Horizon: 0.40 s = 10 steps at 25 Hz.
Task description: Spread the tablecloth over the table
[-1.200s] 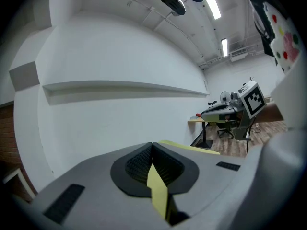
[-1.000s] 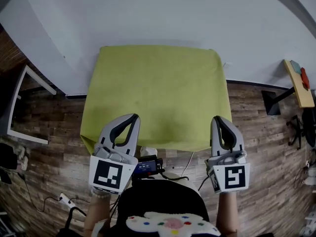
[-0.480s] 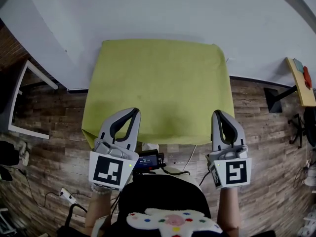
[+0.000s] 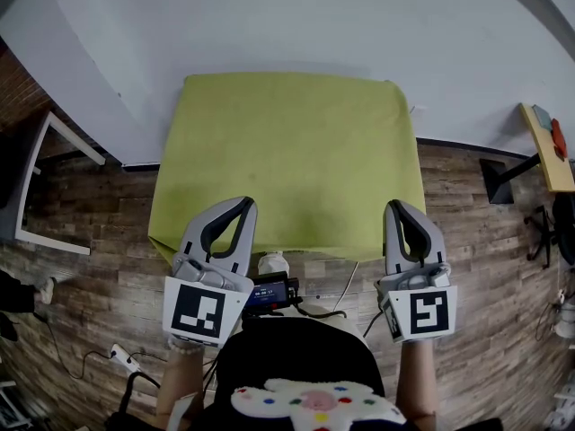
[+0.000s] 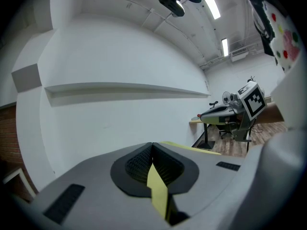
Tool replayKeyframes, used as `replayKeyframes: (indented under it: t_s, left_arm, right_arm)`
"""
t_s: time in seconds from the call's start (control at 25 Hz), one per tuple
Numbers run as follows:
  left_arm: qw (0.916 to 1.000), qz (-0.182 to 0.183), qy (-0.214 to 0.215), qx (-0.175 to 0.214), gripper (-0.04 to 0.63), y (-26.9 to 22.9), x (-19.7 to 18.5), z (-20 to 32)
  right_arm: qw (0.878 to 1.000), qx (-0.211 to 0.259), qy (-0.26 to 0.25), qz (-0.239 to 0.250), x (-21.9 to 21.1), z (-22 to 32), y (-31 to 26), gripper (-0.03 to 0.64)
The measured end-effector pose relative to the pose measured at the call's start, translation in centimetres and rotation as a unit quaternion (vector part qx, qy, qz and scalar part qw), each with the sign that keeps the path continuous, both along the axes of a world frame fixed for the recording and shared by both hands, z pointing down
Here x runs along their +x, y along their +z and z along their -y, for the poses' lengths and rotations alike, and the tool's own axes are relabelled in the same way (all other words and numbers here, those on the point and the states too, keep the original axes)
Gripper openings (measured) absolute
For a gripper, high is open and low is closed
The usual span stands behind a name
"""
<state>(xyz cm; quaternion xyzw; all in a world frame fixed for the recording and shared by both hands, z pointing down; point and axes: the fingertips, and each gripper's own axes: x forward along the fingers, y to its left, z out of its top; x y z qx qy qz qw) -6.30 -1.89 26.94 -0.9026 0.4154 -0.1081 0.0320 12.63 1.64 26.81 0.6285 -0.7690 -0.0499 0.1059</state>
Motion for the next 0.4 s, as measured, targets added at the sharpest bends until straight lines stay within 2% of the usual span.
replayKeyframes:
  t_s: [0.4]
  left_arm:
    - [0.9998,0.004,0.017,0.001,0.015,0.0,1.4,-0.4]
  right_arm:
    - [1.0,-0.014,-0.005,-0.007,0.7,-0.6,0.9,0.038]
